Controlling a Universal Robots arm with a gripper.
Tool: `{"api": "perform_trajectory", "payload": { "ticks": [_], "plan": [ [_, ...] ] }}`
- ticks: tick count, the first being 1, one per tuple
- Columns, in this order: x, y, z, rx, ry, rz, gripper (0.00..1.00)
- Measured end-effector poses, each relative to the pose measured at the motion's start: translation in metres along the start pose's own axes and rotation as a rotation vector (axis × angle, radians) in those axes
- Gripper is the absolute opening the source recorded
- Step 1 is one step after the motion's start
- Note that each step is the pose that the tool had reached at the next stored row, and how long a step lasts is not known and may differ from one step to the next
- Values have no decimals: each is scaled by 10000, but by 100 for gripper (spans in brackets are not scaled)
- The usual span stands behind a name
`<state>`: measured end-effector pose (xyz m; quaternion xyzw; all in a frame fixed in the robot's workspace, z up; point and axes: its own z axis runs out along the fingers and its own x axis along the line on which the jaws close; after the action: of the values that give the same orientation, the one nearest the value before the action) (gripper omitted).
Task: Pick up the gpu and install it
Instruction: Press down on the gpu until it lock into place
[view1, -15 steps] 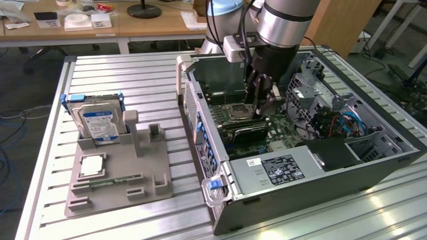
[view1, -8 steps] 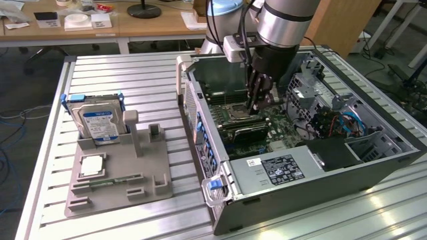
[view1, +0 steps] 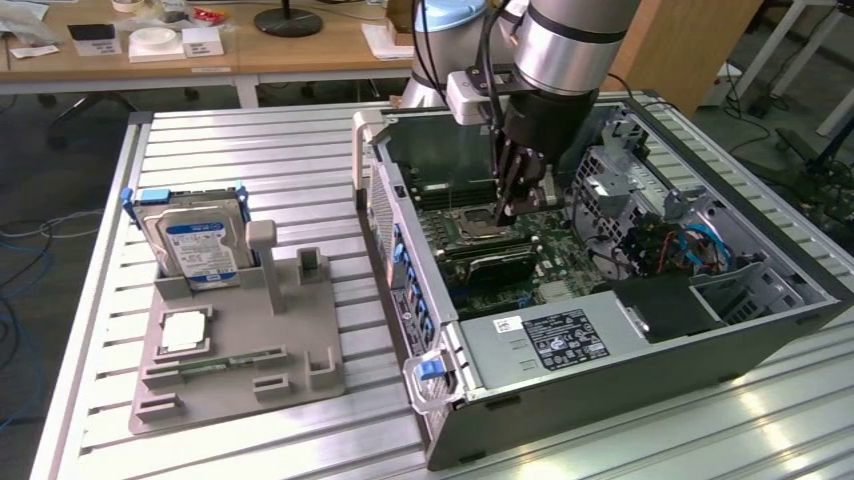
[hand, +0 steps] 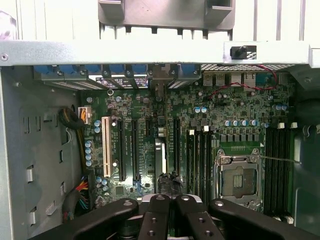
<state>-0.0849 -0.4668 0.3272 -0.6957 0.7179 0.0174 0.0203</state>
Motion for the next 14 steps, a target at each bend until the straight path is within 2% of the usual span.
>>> {"api": "perform_trajectory", "payload": {
  "ticks": [14],
  "plan": [
    [2,0,25,0,1,0,11]
  ]
}}
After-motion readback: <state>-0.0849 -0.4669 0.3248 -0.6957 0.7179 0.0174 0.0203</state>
